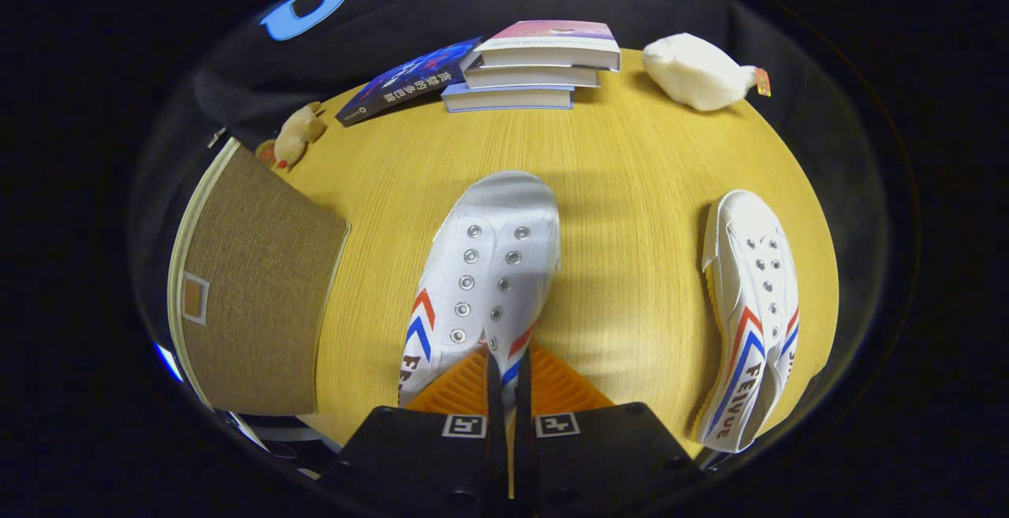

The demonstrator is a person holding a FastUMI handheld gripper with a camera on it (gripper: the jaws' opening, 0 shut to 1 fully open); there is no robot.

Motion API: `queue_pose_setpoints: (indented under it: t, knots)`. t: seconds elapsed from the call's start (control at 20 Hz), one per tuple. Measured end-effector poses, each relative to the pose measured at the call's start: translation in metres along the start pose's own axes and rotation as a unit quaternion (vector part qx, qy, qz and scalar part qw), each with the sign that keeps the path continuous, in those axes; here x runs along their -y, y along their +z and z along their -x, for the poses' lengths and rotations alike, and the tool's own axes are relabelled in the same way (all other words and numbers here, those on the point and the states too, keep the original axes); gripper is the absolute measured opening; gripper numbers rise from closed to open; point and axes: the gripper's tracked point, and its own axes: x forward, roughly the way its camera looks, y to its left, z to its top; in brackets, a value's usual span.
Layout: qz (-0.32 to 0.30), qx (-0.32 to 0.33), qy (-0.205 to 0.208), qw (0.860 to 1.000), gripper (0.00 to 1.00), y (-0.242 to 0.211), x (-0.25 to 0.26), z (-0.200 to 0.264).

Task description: Open the storage box then place both shoes into the box .Put the left shoe in first, then the right shoe, with the right side of both shoes facing outward in a uniform manner.

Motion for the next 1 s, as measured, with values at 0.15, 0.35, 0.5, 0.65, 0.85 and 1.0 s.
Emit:
queue_pose_setpoints:
  t: [0.15,0.35,0.5,0.65,0.85,1.0]
  knots:
    - [-0.032,0.002,0.025,0.999,0.05,0.004,-0.002,0.005]
    - [-0.042,0.042,0.033,0.998,0.05,0.027,-0.013,0.041]
    - [-0.051,0.075,0.039,0.995,0.05,0.047,-0.028,0.086]
    - [-0.064,0.113,0.031,0.991,0.05,0.064,-0.053,0.135]
    - [-0.116,0.148,0.065,0.98,0.05,0.075,-0.124,0.183]
    - [-0.133,0.159,0.102,0.973,0.05,0.078,-0.186,0.2]
